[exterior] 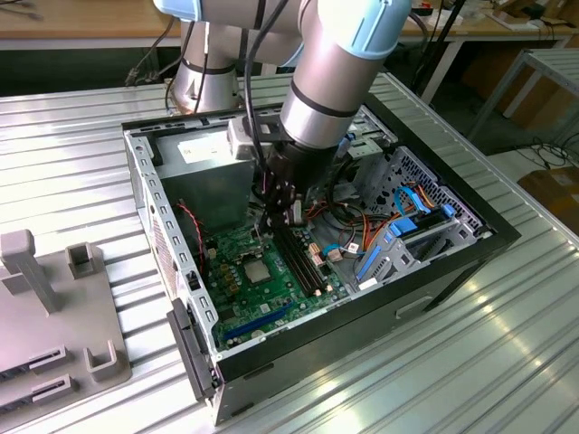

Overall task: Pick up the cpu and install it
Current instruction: 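Close the cpu cover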

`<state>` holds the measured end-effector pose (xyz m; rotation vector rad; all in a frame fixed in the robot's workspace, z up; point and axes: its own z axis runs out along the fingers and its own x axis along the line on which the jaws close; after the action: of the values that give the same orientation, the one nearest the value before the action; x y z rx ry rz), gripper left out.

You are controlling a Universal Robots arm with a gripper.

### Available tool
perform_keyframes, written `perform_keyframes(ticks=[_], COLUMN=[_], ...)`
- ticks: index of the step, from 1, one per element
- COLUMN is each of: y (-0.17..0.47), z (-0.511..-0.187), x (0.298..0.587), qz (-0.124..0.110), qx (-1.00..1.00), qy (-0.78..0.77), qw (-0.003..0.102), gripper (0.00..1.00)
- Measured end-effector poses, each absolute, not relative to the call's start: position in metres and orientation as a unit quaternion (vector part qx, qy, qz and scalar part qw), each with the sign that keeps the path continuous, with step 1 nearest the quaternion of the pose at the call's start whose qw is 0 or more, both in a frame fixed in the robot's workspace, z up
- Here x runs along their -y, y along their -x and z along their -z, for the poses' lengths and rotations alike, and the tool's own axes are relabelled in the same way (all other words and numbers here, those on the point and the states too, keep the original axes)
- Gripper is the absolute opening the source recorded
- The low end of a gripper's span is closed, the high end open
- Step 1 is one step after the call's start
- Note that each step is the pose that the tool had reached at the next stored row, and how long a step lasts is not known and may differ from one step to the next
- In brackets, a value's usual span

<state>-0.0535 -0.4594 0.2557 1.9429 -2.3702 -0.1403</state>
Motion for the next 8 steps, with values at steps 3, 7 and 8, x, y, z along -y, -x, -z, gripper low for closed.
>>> perform_keyframes(ticks=[3,7,8], y=[0.0538,0.0537,0.0537], z=[-0.2556,-0.2556,-0.2556], x=[0.4620,0.4620,0.4620], qz=[0.046,0.046,0.046], qx=[0.772,0.772,0.772], qy=[-0.633,-0.633,-0.633], qw=[0.037,0.037,0.037], gripper=[0.11,0.11,0.11])
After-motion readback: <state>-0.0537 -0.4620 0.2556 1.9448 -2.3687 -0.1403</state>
